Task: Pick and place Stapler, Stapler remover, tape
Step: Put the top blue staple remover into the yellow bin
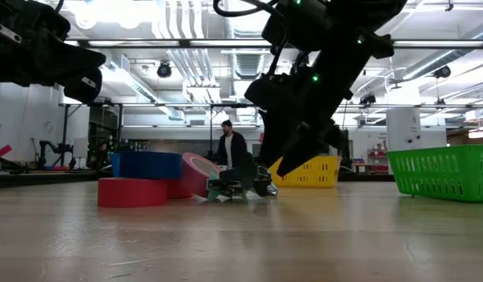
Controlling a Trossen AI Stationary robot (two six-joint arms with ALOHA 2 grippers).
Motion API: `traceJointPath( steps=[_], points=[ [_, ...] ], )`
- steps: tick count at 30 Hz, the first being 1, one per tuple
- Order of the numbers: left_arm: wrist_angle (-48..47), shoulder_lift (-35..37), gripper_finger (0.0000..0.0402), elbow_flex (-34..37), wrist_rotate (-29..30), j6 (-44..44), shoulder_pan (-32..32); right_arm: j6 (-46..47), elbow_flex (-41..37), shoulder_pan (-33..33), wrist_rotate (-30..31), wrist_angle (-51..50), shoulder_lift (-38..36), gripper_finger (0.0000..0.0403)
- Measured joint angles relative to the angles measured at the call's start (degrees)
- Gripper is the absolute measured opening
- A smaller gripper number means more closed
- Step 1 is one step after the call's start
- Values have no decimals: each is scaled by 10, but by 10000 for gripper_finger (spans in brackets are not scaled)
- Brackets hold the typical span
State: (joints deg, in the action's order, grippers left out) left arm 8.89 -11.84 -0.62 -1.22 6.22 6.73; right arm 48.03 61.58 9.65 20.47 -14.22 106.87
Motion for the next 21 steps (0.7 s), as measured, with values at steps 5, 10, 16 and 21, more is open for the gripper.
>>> traceJointPath(
  steps=[5,10,16,21],
  points=[
    [0,0,16,0,0,0,0,1,0,0,-1,0,1,225],
    [0,0,16,0,0,0,0,10,0,0,-1,0,1,215],
    [0,0,16,0,0,0,0,18,0,-1,-10,0,1,199],
    [0,0,16,0,0,0,0,19,-1,-1,-10,2,1,186]
  ],
)
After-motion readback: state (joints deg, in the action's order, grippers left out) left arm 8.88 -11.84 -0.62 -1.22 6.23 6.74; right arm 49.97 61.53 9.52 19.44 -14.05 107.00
